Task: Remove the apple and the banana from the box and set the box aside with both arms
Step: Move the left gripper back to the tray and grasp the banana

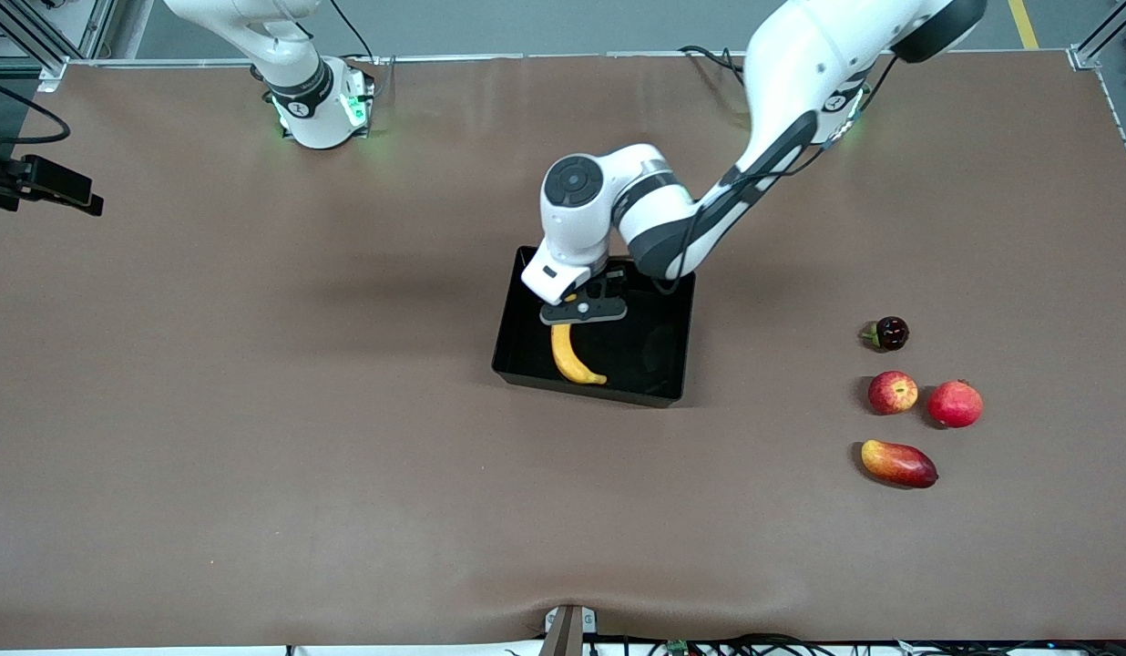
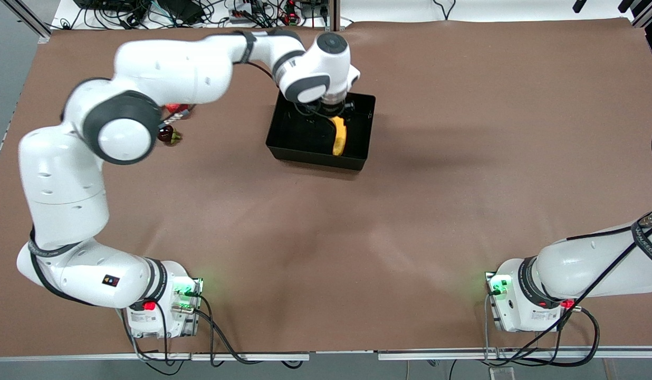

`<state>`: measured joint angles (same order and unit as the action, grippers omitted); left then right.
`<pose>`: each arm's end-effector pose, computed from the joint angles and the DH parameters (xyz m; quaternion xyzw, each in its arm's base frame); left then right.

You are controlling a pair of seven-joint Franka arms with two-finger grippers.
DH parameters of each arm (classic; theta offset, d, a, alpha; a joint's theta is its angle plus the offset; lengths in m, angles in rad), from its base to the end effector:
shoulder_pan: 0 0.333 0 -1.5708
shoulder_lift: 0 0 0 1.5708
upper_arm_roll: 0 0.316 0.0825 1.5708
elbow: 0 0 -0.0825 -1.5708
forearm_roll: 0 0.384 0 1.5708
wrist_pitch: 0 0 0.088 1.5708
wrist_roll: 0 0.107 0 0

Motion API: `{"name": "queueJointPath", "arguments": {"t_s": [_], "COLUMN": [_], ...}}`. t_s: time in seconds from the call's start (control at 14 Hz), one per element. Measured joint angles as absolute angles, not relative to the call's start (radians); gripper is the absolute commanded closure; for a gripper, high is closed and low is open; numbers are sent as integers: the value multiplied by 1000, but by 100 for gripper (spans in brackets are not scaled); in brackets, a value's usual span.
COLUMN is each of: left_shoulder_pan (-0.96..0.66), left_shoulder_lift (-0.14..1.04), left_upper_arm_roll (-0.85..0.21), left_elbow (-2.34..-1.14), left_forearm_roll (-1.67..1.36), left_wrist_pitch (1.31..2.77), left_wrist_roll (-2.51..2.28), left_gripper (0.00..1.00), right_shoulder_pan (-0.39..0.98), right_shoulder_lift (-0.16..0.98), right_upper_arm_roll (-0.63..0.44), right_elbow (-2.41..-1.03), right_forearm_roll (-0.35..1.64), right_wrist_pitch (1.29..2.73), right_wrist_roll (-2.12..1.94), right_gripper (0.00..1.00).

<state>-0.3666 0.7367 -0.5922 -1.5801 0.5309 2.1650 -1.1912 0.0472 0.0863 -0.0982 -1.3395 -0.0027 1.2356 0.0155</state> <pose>0.4633 -0.5188 0.2576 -0.9994 -0.0244 -0.0213 0.0125 0.5430 -0.0251 0.6563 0.9949 -0.0336 -0.0948 0.0038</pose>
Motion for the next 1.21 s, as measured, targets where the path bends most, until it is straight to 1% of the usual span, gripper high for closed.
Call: {"name": "queueJointPath", "arguments": {"t_s": [0.14, 0.57, 0.64, 0.71, 0.86, 0.93, 1.21], "left_shoulder_pan": [-412, -427, -440, -456, -473, -475, -476], "left_shoulder_lift": [773, 863, 871, 877, 882, 881, 880], "left_upper_arm_roll": [-550, -529, -512, -493, -475, -475, -476], "left_elbow": [-1571, -1568, -1568, -1568, -1564, -1560, -1545], "left_forearm_roll": [531, 547, 547, 547, 547, 547, 547], "left_wrist_pitch": [2211, 2314, 2330, 2342, 2352, 2352, 2353], "left_wrist_roll": [-1194, -1200, -1204, -1207, -1213, -1218, -1257], "left_gripper": [0, 0, 4, 20, 80, 100, 100], "right_shoulder_pan": [47, 45, 45, 45, 45, 45, 46], "right_shoulder_lift": [86, 96, 100, 105, 119, 124, 166], "right_upper_arm_roll": [-99, -100, -100, -100, -100, -100, -98], "right_elbow": [-1340, -1346, -1346, -1346, -1347, -1347, -1353], "right_forearm_roll": [-3, -3, -3, -3, -3, -3, -2], "right_wrist_pitch": [1235, 1235, 1235, 1235, 1235, 1236, 1221], "right_wrist_roll": [15, 15, 15, 15, 15, 15, 15], "right_gripper": [0, 0, 0, 0, 0, 0, 0]}}
